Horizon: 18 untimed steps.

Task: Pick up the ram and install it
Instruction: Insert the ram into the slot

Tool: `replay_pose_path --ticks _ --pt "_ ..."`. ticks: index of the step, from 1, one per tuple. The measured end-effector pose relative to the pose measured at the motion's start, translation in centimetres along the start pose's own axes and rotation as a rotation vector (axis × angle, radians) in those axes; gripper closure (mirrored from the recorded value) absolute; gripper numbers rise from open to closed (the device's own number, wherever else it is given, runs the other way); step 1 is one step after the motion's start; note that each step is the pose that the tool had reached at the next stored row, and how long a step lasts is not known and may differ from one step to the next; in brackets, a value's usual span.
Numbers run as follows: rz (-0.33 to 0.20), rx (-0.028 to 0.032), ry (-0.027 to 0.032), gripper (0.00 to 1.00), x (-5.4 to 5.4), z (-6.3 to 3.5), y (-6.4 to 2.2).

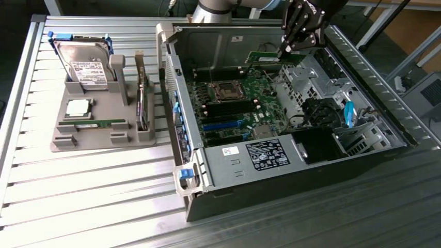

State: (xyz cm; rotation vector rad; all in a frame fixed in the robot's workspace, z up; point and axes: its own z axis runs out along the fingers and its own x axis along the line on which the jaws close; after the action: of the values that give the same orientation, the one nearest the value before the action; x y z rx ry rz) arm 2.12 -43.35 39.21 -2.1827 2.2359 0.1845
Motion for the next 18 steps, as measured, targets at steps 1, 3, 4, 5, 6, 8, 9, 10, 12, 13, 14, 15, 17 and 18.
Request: replay_pose_path --ticks 1,3,4,5,6,8,9,10,12,13,14,15,17,18 --pt "0.0 0.0 0.0 0.89 0.0 0.0 0.0" --pt "0.0 0.0 0.0 0.89 0.0 0.0 0.0" --pt "0.0 0.0 0.0001 0.89 0.0 0.0 0.0" --pt "0.0 0.0 0.0001 0.89 0.0 0.02 0.0" --pt "0.0 0.0001 -0.0001 0.89 0.0 0.1 0.03" --pt "0.0 0.0 0.0 0.89 0.0 0.3 0.1" --pt "0.0 0.0 0.0 0.89 0.0 0.34 0.11" --pt "0.0 0.0 0.0 0.89 0.0 0.45 0.11" --pt "0.0 0.0 0.0 0.89 0.1 0.64 0.1" --pt "0.0 0.0 0.0 0.89 0.1 0.73 0.1" --pt "0.0 0.0 0.0001 0.89 0.1 0.81 0.09" --pt "0.0 0.0 0.0 0.89 0.1 0.89 0.09" --pt "0.0 0.0 0.0 0.89 0.1 1.06 0.08" --pt "0.0 0.0 0.0 0.89 0.1 1.14 0.08"
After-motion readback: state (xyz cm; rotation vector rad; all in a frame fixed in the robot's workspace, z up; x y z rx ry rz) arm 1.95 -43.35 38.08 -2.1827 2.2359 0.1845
